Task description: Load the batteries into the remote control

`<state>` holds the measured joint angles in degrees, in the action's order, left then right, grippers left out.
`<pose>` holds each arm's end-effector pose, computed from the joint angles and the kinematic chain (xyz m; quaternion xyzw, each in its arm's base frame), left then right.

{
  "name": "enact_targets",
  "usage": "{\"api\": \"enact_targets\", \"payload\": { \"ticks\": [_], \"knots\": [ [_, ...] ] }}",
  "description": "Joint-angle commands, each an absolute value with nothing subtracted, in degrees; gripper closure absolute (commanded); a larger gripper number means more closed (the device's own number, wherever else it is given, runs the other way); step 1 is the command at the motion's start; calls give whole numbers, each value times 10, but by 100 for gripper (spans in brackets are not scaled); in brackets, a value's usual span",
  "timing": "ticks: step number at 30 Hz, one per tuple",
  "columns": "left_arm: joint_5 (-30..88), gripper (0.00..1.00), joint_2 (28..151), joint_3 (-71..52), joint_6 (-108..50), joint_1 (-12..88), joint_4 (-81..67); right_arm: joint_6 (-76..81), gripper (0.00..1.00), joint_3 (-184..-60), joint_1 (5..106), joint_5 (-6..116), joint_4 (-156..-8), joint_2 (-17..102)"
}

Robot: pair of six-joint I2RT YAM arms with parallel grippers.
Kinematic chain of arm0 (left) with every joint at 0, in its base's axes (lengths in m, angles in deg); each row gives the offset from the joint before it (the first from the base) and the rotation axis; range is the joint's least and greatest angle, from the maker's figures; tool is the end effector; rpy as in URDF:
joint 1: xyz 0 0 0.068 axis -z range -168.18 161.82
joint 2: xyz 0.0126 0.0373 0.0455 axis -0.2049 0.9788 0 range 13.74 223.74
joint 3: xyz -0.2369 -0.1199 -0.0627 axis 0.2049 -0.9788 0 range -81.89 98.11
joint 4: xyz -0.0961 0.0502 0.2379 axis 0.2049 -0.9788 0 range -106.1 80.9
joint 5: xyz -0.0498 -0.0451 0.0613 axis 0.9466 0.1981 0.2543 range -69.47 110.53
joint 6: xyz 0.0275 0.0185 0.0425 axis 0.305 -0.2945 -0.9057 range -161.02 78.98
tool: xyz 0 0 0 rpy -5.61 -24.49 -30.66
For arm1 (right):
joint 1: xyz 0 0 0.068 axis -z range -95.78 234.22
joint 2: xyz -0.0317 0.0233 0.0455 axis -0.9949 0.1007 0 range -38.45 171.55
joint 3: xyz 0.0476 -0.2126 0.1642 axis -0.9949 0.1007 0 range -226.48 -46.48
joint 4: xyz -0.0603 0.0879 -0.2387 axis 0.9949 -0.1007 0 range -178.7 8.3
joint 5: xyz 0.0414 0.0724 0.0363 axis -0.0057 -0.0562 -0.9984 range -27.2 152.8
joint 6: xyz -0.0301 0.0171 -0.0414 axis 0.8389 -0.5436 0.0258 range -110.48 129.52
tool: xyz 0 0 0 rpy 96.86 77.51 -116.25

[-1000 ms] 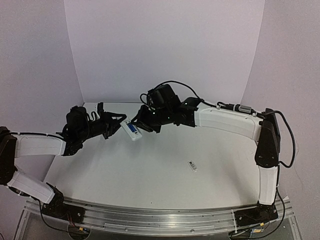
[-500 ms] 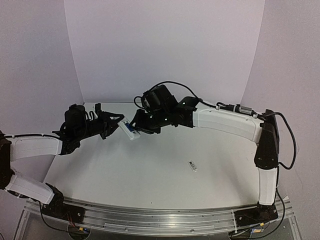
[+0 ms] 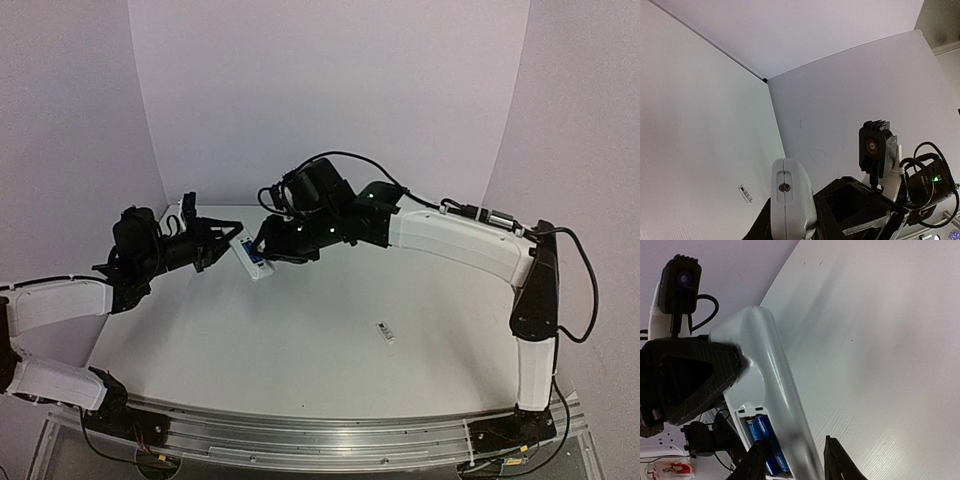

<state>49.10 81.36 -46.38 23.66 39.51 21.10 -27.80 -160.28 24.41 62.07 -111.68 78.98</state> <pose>0.2259 -0.1378 0.2747 -0.0583 0.7150 -0.6090 0.3385 0.2416 0.4162 0.3314 -0.1748 0.8639 0.3578 0.3084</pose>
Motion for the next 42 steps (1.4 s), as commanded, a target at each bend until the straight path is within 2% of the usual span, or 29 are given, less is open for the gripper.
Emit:
{"api": "enact_targets", "payload": {
  "ticks": [1,6,15,22,30,36,42],
  "knots": [
    [533,100,770,-453,218,400,351,-249,61,-1599,221,534,-1169,778],
    [556,100,774,-465,202,400,363,-234,57,-1601,221,501,-1169,756],
    [579,100,770,-476,166,400,361,-203,45,-1565,222,533,-1168,698],
    [616,100,766,-481,131,400,357,-200,35,-1559,233,491,-1159,681],
    [672,100,777,-484,118,400,385,-190,34,-1511,270,427,-1137,648],
    [563,100,784,-487,147,400,286,-84,32,-1421,275,457,-1118,600],
    [452,100,811,-501,226,404,240,39,28,-1401,254,561,-1108,610]
  ]
}}
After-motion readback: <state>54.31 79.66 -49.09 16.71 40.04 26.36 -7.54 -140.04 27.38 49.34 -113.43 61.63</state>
